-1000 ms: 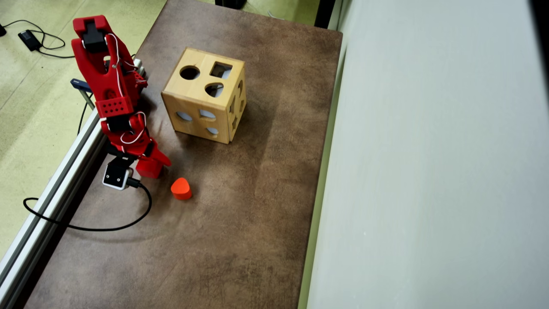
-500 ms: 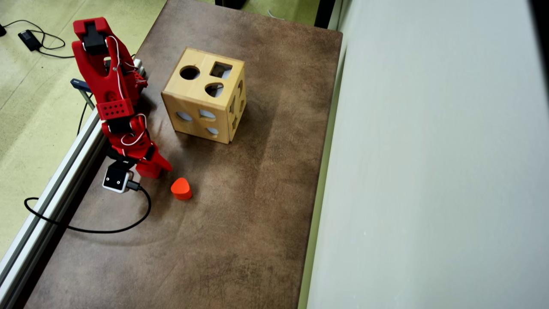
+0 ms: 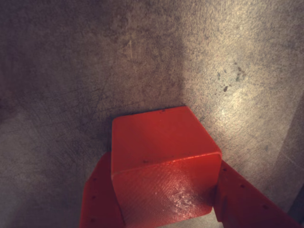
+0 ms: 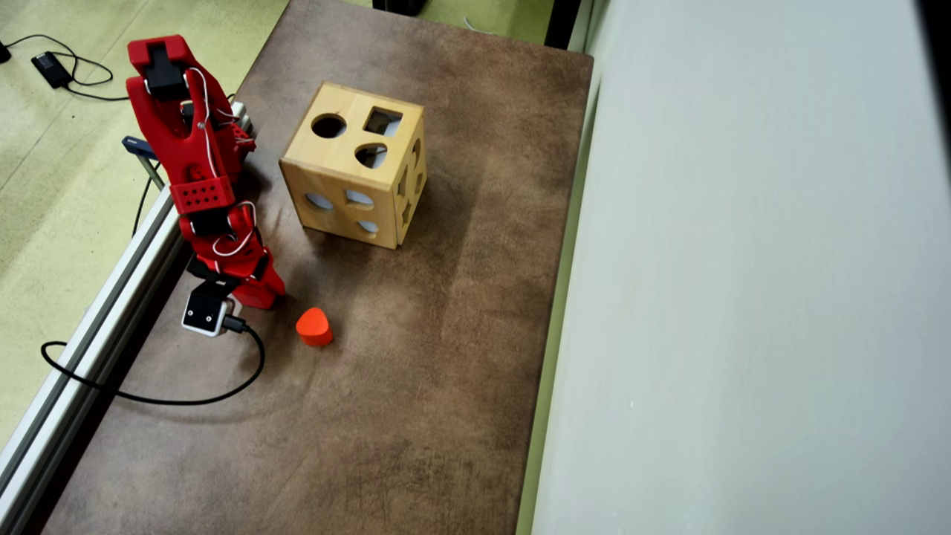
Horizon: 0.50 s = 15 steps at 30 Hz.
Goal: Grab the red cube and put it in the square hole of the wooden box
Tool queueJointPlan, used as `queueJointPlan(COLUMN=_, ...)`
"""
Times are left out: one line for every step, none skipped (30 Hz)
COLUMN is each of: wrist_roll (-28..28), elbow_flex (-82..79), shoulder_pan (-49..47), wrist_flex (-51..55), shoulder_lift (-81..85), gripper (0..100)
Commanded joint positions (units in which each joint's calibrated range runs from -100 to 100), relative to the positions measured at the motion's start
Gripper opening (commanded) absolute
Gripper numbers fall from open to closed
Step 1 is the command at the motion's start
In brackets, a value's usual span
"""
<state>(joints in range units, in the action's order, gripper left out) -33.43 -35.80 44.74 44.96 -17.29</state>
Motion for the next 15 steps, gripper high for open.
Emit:
queueJointPlan(wrist_roll=0.0, elbow_flex=0.1, shoulder_pan=0.2, wrist_flex=0.6, shoulder_lift=2.7, gripper=3)
queueJointPlan(wrist_roll=0.0, elbow_flex=0.0, shoulder_pan=0.3, wrist_flex=0.8, shoulder_lift=4.3, gripper=3)
queueJointPlan(wrist_roll=0.0, elbow_flex=0.0, shoulder_pan=0.3, wrist_flex=1.5, shoulder_lift=6.4, gripper=3)
queueJointPlan(wrist_roll=0.0, elbow_flex=0.0, shoulder_pan=0.3, wrist_flex=2.8, shoulder_lift=8.6, gripper=3)
queueJointPlan(wrist_roll=0.1, elbow_flex=0.0, shoulder_pan=0.3, wrist_flex=4.5, shoulder_lift=11.0, gripper=3)
queueJointPlan(wrist_roll=0.1, elbow_flex=0.0, shoulder_pan=0.3, wrist_flex=6.4, shoulder_lift=13.5, gripper=3)
queueJointPlan(wrist_roll=0.1, elbow_flex=0.1, shoulder_pan=0.3, wrist_flex=8.6, shoulder_lift=16.1, gripper=3)
queueJointPlan(wrist_roll=0.1, elbow_flex=0.1, shoulder_pan=0.3, wrist_flex=10.7, shoulder_lift=18.6, gripper=3)
queueJointPlan(wrist_roll=0.1, elbow_flex=0.2, shoulder_pan=0.3, wrist_flex=12.8, shoulder_lift=21.2, gripper=3)
queueJointPlan(wrist_roll=0.1, elbow_flex=0.4, shoulder_pan=0.3, wrist_flex=14.9, shoulder_lift=23.8, gripper=3)
queueJointPlan(wrist_roll=0.1, elbow_flex=0.7, shoulder_pan=0.3, wrist_flex=17.0, shoulder_lift=26.5, gripper=3)
queueJointPlan(wrist_roll=0.1, elbow_flex=0.8, shoulder_pan=0.3, wrist_flex=19.1, shoulder_lift=29.2, gripper=3)
queueJointPlan(wrist_roll=0.1, elbow_flex=0.9, shoulder_pan=0.3, wrist_flex=21.1, shoulder_lift=32.0, gripper=3)
queueJointPlan(wrist_roll=0.1, elbow_flex=0.9, shoulder_pan=0.3, wrist_flex=23.2, shoulder_lift=34.8, gripper=3)
queueJointPlan(wrist_roll=0.1, elbow_flex=0.9, shoulder_pan=0.3, wrist_flex=25.2, shoulder_lift=37.5, gripper=3)
